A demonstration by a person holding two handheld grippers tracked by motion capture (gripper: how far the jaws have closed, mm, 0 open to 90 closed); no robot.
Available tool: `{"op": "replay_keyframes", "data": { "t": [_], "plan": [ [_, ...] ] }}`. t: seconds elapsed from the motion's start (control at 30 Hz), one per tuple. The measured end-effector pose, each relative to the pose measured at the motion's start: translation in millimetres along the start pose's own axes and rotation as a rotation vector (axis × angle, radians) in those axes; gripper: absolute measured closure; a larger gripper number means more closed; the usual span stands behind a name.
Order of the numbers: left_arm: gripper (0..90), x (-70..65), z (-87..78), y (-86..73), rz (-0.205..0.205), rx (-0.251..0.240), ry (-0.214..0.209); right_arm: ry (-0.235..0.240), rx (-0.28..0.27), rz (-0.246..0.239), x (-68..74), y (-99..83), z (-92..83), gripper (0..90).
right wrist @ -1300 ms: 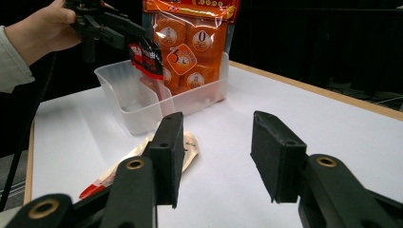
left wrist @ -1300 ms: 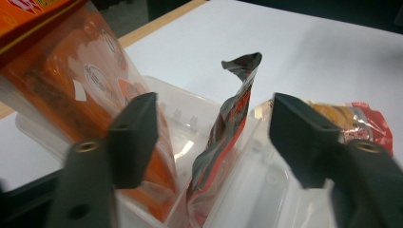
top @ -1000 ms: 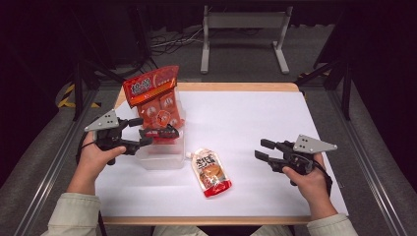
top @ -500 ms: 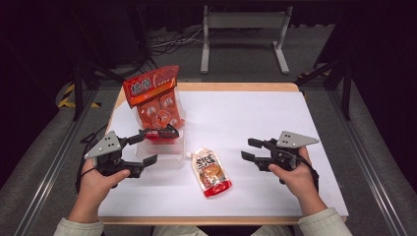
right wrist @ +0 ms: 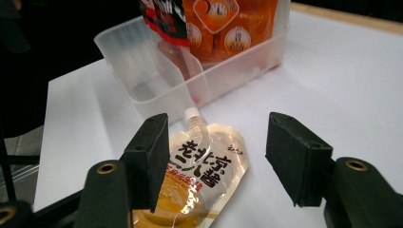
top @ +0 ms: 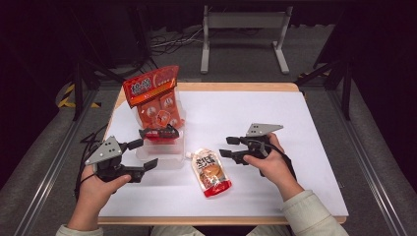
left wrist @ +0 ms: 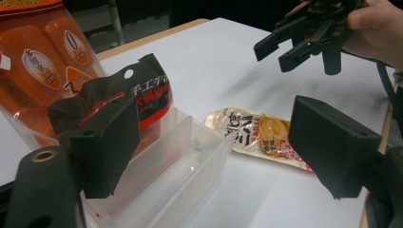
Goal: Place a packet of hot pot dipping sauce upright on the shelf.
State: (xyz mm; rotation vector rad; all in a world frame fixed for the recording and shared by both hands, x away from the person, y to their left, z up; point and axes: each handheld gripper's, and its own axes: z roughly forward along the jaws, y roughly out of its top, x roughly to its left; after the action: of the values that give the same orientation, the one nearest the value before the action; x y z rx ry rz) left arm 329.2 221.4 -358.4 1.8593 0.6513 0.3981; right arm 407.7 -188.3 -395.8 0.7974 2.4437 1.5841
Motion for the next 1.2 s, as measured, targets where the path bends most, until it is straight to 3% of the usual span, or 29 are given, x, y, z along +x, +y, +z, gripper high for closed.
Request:
{"op": "replay_keyframes", "data": {
  "t": [0.2, 0.33, 0.73, 1.03, 1.2],
  "plan": [
    [18.9, -4.1, -1.4, -0.7, 0.007, 0.003, 0.010, -0.020, 0.073, 0.036, -9.8, -1.6, 24.0, 41.5],
    [18.8, -3.0, 2.0, -3.2, 0.020, 0.037, 0.033, -0.027, 0.140, 0.057, -15.4, -6.6, 36.1, 42.3],
    [18.8, -3.5, 9.9, -3.6, 0.030, 0.052, 0.015, -0.039, 0.259, 0.081, -16.7, -11.9, 64.5, 45.2],
    [18.5, -6.9, 10.8, -2.5, 0.037, 0.040, -0.012, -0.065, 0.312, 0.043, -12.2, -9.6, 79.1, 46.5],
    [18.5, -8.0, 13.7, -2.3, 0.040, 0.050, -0.017, -0.107, 0.325, -0.026, -6.2, -10.4, 80.7, 52.4]
  ]
}}
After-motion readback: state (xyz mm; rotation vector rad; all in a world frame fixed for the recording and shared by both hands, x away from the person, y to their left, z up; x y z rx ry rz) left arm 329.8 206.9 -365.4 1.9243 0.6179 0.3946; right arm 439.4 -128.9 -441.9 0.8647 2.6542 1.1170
